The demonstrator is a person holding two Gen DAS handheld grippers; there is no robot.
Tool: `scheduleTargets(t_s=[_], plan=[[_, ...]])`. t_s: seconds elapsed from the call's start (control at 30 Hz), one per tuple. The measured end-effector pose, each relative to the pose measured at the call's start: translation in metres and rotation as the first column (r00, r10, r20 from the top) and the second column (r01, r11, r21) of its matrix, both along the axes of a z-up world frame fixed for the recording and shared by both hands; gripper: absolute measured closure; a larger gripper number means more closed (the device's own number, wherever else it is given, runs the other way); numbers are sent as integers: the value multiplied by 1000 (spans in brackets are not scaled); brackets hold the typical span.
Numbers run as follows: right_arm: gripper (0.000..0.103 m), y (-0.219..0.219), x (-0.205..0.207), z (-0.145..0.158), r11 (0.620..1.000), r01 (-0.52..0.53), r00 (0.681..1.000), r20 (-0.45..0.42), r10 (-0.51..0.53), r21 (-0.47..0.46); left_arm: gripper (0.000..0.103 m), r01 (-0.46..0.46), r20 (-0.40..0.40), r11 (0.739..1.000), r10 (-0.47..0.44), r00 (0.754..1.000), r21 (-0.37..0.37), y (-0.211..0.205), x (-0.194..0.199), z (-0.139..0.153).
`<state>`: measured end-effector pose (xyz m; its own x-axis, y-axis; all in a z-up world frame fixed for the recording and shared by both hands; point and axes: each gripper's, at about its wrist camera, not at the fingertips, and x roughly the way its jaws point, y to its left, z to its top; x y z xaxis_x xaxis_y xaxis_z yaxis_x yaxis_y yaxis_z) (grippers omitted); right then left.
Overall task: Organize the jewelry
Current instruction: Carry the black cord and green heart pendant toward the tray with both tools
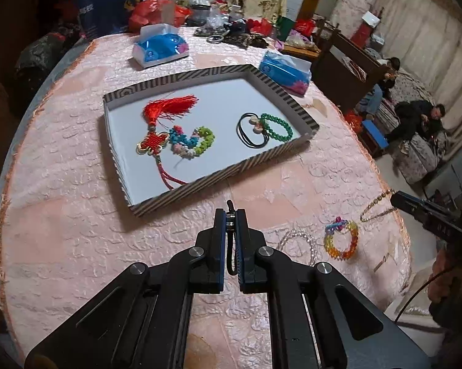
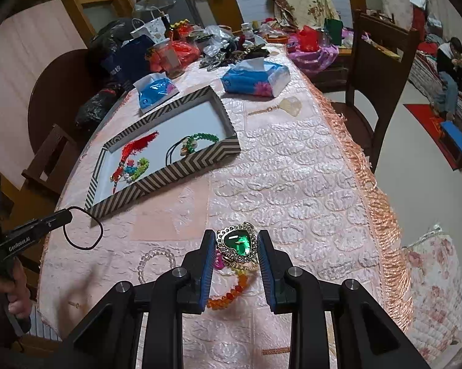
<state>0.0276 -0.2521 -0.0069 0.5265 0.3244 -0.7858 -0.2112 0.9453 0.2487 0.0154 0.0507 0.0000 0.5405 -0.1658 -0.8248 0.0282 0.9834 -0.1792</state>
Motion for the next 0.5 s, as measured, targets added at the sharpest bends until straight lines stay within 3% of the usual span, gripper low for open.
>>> scheduleTargets(t_s=[0.23,0.5], plan=[[77,9,4,14,999,-32,999,37,32,-12,99,-12,26,1000,12,1000,17,-2,2,16],[77,21,10,33,998,-56,994,91,58,-27,98,-50,43,994,46,998,101,-12,15,36]])
